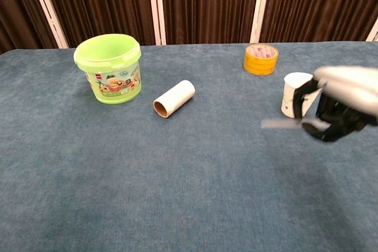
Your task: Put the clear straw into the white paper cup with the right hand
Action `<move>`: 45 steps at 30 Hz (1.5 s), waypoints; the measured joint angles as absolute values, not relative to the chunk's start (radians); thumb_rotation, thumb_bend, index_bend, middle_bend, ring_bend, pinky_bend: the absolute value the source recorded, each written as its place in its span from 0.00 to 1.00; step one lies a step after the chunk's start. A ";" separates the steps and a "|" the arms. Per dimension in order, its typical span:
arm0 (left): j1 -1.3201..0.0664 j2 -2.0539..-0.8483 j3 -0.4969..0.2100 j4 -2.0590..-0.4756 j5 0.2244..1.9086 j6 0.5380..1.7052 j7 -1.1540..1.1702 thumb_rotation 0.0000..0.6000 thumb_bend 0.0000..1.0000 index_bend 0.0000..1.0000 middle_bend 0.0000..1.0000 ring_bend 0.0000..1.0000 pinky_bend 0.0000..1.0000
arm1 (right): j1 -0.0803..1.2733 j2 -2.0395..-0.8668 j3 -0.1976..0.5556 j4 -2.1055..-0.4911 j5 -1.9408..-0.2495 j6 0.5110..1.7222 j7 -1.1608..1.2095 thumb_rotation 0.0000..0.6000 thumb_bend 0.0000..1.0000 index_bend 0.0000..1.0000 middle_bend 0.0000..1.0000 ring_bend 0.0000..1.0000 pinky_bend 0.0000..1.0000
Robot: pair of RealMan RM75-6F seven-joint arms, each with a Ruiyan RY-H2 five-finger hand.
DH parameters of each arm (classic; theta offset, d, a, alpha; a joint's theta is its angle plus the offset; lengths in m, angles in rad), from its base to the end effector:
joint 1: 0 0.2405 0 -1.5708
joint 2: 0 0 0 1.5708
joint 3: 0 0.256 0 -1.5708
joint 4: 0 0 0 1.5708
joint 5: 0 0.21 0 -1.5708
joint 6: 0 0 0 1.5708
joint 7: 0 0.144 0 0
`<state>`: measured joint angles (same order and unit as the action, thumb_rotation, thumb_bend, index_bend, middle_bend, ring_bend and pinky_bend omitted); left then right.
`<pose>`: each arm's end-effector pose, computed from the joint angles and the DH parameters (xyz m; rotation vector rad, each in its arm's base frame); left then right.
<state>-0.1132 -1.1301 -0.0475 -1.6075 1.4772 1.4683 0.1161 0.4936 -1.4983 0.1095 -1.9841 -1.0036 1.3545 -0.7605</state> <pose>-0.3098 0.1893 0.1547 -1.4264 -0.8257 -0.8239 -0.1469 -0.2441 0.0212 1.6459 -1.0397 0.8289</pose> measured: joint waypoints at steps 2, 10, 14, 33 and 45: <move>-0.113 -1.130 -0.047 -1.607 1.478 1.469 0.117 1.00 0.24 0.00 0.00 0.00 0.00 | 0.487 -1.482 0.129 -2.009 -1.013 1.364 -0.716 1.00 0.47 0.59 1.00 0.85 0.70; -0.112 -1.132 -0.047 -1.606 1.479 1.471 0.120 1.00 0.24 0.00 0.00 0.00 0.00 | 0.480 -1.472 0.362 -2.080 -0.883 1.361 -0.385 1.00 0.46 0.62 1.00 0.85 0.70; -0.112 -1.132 -0.047 -1.606 1.479 1.471 0.118 1.00 0.24 0.00 0.00 0.00 0.00 | 0.490 -1.486 0.511 -2.073 -0.726 1.313 -0.184 1.00 0.46 0.62 1.00 0.85 0.70; -0.120 -1.129 -0.054 -1.614 1.465 1.457 0.122 1.00 0.26 0.00 0.00 0.00 0.00 | 0.593 -1.593 0.772 -1.667 -0.462 1.119 0.223 1.00 0.47 0.63 1.00 0.85 0.69; -0.121 -1.127 -0.055 -1.621 1.459 1.453 0.126 1.00 0.26 0.00 0.00 0.00 0.00 | 0.533 -1.564 0.737 -1.697 -0.500 1.106 0.288 1.00 0.47 0.63 1.00 0.85 0.69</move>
<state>-0.1213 -1.1271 -0.0550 -1.6209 1.4592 1.4532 0.1261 0.5328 -1.5641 0.7368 -1.6974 -0.4997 1.1055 0.2883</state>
